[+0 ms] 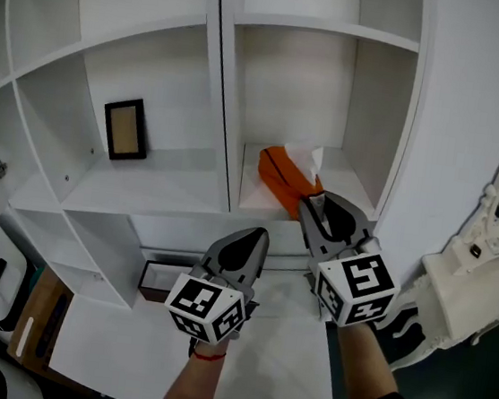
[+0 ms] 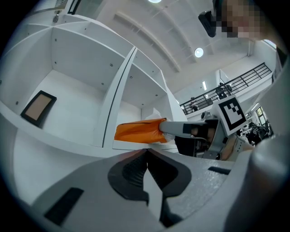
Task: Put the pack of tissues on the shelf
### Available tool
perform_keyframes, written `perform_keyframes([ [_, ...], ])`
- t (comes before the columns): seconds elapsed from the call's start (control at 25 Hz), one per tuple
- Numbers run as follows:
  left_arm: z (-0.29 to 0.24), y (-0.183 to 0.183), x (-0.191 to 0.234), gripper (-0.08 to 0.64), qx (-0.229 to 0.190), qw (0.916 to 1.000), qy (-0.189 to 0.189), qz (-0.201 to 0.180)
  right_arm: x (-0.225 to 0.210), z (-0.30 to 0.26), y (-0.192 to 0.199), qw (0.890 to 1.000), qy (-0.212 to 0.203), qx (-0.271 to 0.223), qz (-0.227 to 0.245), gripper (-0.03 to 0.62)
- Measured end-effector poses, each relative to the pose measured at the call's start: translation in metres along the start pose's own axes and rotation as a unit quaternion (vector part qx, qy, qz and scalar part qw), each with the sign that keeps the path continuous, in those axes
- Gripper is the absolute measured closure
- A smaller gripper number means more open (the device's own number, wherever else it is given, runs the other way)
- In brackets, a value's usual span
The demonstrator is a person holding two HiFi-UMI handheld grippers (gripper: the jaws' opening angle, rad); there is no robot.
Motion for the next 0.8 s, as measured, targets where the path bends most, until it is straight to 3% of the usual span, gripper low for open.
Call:
perform_keyframes([
  [0.48, 0.006, 0.005, 0.002, 0.552, 0.004, 0.9997, 0.019, 0.011, 0.007, -0.019, 0.002, 0.999, 0.016, 0.021, 0.03, 0.505],
  [0.72, 0.009, 0.009, 0.0, 0.552, 0.007, 0.9997, 0.018, 0.016, 0.006, -0.008, -0.003, 1.0, 0.02, -0.015, 0.019, 0.396],
  [0.8, 0.008, 0.011, -0.003, 0.552, 0.008, 0.9996, 0.02, 0.017, 0.006, 0.0, -0.006, 0.999, 0.017, -0.028, 0.018, 0.387],
])
Point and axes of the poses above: the fingertips, and each gripper's own axes: z backward along the fingers, x to its left, y out of its underside, the point moved 4 cm from there along z, backward along the fingers, and after that the axes turned 1 degree about y, right-handed, at the moved point
